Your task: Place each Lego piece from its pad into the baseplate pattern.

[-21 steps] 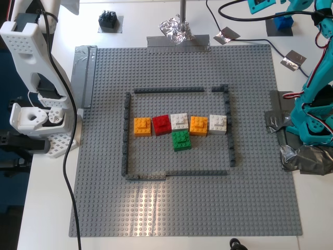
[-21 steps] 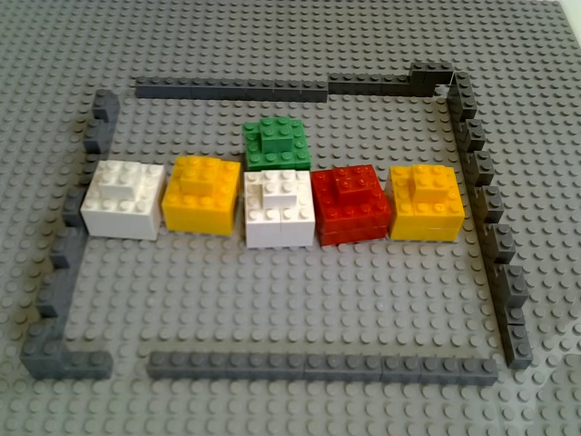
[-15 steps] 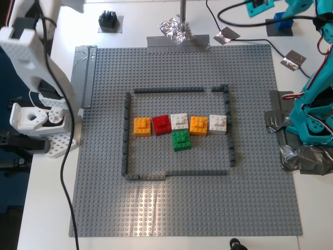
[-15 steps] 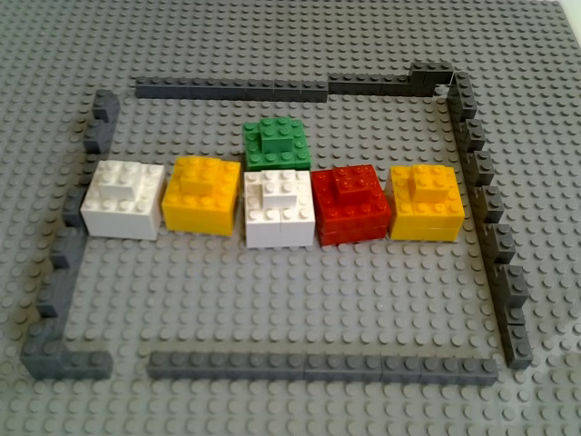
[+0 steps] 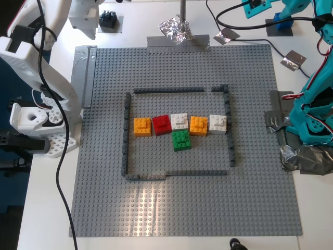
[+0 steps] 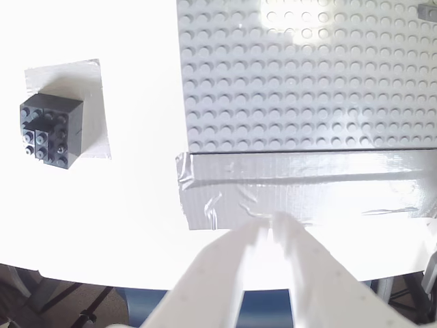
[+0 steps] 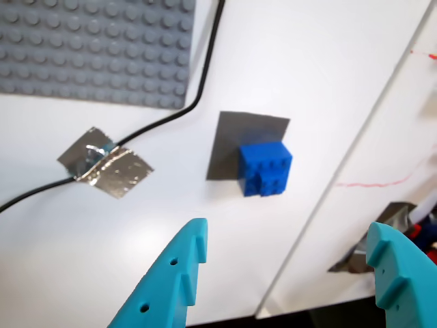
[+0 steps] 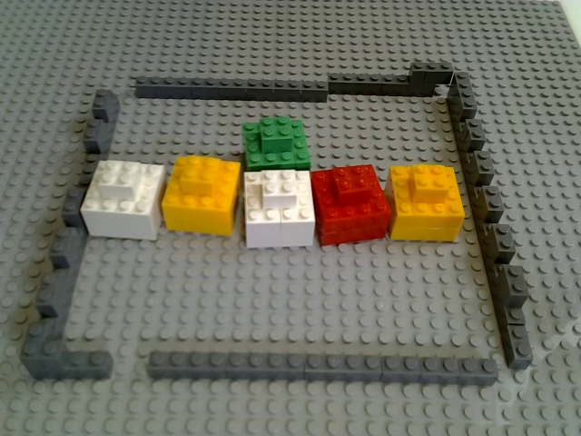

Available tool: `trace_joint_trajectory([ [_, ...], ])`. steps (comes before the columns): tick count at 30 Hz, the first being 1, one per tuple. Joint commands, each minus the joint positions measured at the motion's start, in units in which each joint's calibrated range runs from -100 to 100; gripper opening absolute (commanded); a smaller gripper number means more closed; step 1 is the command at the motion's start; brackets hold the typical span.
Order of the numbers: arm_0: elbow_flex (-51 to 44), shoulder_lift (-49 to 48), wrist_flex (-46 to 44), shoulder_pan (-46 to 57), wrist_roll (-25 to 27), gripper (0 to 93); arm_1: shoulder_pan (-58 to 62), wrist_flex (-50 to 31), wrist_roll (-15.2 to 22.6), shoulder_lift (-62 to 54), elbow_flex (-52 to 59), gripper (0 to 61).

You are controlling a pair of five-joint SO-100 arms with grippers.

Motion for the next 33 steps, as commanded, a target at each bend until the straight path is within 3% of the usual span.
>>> trace_joint_trajectory([
  [1, -1.3, -0.1, -0.4, 1.1, 0.2, 25.8, 0.2, 0.1, 0.1, -3.1, -4.5, 0.2],
  [7, -6.7, 6.5, -0.2, 4.0, 0.9, 25.7, -0.2, 0.2, 0.6, -2.0, -6.7, 0.2],
  [13, -14.9, 14.4, 0.1, 6.1, 1.6, 25.7, -1.2, -0.7, -1.3, -1.9, -6.4, 0.2],
  [21, -20.6, 21.0, -0.3, 7.7, 2.7, 24.4, -3.6, -2.1, -2.8, 4.2, -14.4, 0.8],
  [24, -25.4, 25.1, -0.2, 7.8, 2.7, 21.0, -4.6, 0.2, -3.6, 13.1, -24.2, 4.8],
  [33, -32.0, 31.2, 0.3, 8.0, 2.8, 20.9, -4.6, 0.6, -4.0, 25.4, -38.0, 14.1],
])
